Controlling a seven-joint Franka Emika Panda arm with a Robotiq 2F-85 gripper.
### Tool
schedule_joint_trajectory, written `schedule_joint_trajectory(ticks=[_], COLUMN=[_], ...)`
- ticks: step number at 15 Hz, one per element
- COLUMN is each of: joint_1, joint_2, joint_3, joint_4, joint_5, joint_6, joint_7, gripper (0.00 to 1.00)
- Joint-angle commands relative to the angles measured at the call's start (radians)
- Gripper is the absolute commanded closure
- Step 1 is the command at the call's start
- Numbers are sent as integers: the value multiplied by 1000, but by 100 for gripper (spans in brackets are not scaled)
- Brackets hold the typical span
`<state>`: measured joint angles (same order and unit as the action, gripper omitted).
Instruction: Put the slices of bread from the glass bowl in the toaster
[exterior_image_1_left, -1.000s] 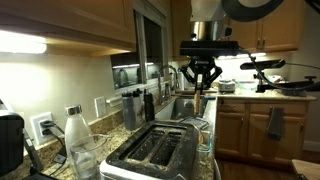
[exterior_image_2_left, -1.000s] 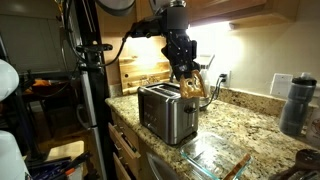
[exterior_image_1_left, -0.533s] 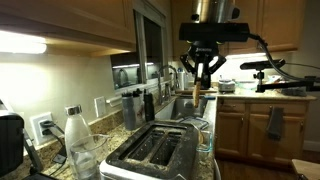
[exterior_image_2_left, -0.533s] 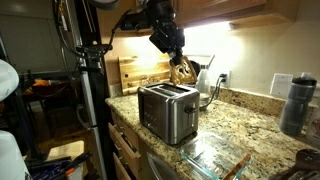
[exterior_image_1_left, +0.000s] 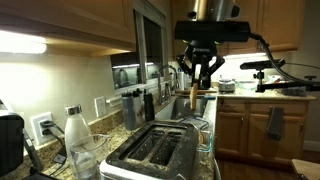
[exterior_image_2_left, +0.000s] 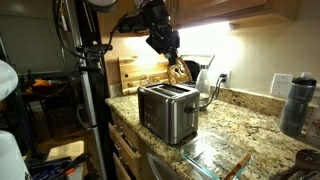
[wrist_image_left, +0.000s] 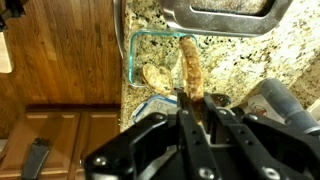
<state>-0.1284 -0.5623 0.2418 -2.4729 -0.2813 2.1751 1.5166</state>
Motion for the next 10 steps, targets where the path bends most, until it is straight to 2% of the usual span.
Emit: schedule_joint_trajectory(ticks=[1, 10], joint_1=[20, 52], joint_2=[18, 55], joint_3=[3, -1], joint_4=[16, 34], joint_5=[24, 82], joint_6=[-7, 9], joint_7=[44, 87], gripper=[90, 90])
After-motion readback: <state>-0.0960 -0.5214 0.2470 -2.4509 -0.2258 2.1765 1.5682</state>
